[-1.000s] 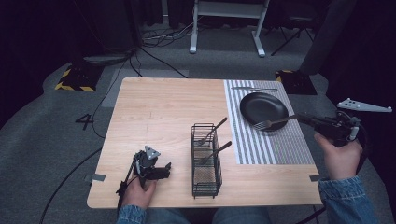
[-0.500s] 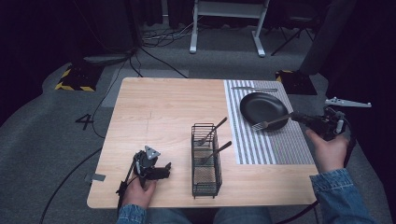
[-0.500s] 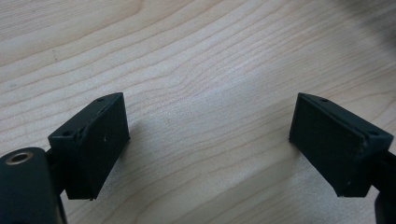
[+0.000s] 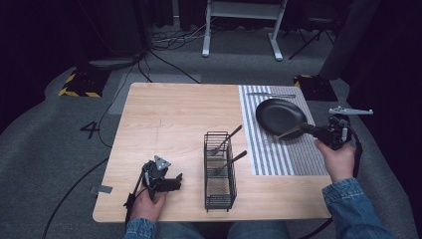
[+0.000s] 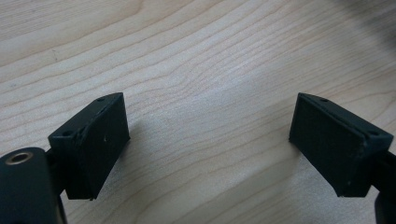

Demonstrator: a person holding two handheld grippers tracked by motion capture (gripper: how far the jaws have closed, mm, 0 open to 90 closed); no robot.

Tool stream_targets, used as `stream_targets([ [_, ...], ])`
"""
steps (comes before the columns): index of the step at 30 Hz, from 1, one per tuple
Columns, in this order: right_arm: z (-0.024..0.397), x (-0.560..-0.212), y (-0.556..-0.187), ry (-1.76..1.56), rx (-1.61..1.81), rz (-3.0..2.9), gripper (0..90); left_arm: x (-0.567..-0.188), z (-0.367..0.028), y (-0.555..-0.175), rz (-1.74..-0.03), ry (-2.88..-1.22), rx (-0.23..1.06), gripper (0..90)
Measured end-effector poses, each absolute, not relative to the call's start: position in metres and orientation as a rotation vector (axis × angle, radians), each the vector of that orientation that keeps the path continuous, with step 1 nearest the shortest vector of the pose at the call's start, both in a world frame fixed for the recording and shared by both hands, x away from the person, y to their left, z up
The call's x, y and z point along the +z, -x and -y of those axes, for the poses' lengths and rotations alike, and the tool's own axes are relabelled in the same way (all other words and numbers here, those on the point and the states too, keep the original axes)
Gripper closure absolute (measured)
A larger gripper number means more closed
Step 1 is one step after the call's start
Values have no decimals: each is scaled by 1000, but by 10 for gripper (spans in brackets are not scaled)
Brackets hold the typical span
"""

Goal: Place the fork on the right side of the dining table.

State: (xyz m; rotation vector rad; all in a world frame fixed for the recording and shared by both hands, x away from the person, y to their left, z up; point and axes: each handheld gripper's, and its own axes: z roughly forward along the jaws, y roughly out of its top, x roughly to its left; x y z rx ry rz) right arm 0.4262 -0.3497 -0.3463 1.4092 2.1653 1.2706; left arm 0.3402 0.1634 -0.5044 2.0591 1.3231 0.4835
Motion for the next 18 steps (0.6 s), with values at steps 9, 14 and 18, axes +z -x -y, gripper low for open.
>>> stream_targets([
  [9,343,-359,-429,-1435,1267,-2191,871,-504,-163,-340,-1323,-2059,483,119],
  [14,341,-363,-429,-1448,1280,-2193,871,-504,-163,-340,-1323,-2059,483,119],
  [18,338,-368,-429,-1461,1277,-2200,871,-504,-163,-340,-1323,-2059,483,119],
])
